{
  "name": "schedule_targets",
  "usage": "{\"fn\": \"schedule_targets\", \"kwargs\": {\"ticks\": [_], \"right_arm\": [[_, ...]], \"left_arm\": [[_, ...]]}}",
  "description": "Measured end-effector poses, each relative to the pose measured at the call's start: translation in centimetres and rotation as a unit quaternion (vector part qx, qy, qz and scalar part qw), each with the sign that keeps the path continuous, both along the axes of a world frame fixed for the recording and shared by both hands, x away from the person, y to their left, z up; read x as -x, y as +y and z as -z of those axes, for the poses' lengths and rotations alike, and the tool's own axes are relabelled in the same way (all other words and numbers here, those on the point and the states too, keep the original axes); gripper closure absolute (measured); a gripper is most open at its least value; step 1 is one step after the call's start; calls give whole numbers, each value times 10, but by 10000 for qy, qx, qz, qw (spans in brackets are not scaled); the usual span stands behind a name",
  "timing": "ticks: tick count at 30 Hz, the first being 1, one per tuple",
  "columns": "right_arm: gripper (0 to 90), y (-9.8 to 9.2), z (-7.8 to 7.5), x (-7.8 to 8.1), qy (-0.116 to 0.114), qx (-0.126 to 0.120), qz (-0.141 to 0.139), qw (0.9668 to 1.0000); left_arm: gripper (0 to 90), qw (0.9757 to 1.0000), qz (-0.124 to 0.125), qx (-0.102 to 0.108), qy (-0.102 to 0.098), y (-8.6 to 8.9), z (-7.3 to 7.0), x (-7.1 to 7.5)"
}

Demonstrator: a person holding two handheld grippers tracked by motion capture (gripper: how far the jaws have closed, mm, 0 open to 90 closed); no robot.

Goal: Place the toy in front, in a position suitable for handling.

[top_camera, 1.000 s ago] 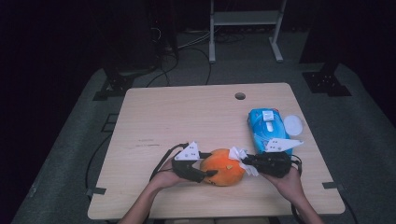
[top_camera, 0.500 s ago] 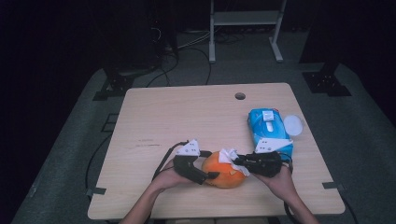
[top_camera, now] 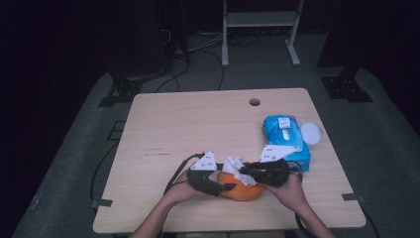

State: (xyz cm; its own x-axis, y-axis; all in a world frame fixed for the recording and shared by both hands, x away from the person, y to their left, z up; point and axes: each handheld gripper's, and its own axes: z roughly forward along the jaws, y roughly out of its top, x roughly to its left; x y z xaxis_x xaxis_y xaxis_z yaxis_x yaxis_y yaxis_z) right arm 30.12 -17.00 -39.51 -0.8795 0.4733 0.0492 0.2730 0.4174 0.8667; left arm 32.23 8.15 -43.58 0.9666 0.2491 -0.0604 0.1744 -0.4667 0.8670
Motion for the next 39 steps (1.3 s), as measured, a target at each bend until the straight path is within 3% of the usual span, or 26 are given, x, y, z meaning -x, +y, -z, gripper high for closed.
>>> {"fn": "schedule_targets", "kwargs": {"ticks": [2,3,5,8,12,16,19,21,23,24,25,26,27,28,31,32,33,34,35,36,37,38,39], "right_arm": [[840,-6,2,-1,38,-40,87,9999],[840,-22,6,-1,145,-97,251,9995],[840,-31,9,1,173,-133,343,9992],[840,-45,12,11,246,-140,497,9984],[838,-54,17,23,396,-159,492,9979],[838,-54,16,25,404,-204,473,9979],[838,-48,8,18,344,-323,437,9979],[838,-37,3,12,227,-273,398,9986],[838,-25,4,3,218,-104,328,9992],[839,-22,8,1,203,-39,316,9993],[839,-23,10,0,238,-35,321,9992],[839,-23,10,0,238,-35,321,9992],[839,-27,13,0,329,-115,295,9990],[839,-27,13,0,329,-115,295,9990],[839,-35,18,1,582,-300,210,9976],[838,-35,19,2,610,-330,184,9974],[838,-34,18,3,634,-343,169,9973],[838,-34,18,3,634,-343,169,9973],[838,-33,13,7,612,-349,157,9974],[838,-33,10,8,568,-362,148,9976],[838,-34,6,8,508,-362,164,9979],[838,-36,1,9,401,-377,237,9982],[838,-37,-2,8,369,-415,253,9981]], "left_arm": [[321,10000,7,13,38,2,1,-1],[321,9999,13,27,108,5,3,-3],[321,9999,33,20,112,5,3,-4],[321,9999,-8,-9,116,6,3,-4],[318,9999,-46,-18,148,7,4,-6],[323,10000,-1,-34,48,4,3,-4],[325,10000,55,-30,-23,-1,2,-1],[322,9999,91,-77,-75,-2,0,1],[250,9999,29,-123,-13,-2,-1,1],[199,9999,-41,-130,57,1,-2,-2],[161,9992,-166,-71,347,4,-2,-6],[121,9992,-166,-71,347,4,-2,-6],[93,9974,-249,-26,669,6,0,-10],[91,9974,-249,-26,669,6,0,-10],[86,9925,-90,-70,1216,0,11,-14],[118,9932,-67,-80,1161,-1,11,-12],[177,9953,-54,-107,964,-2,7,-9],[271,9953,-54,-107,964,-2,7,-9],[351,9985,-43,34,549,-1,-3,-2],[373,9992,-73,114,371,0,-6,-1],[390,9992,-73,114,371,0,-6,-1],[397,9994,-164,282,-80,0,-13,1],[398,9994,-164,282,-80,0,-13,1]]}}
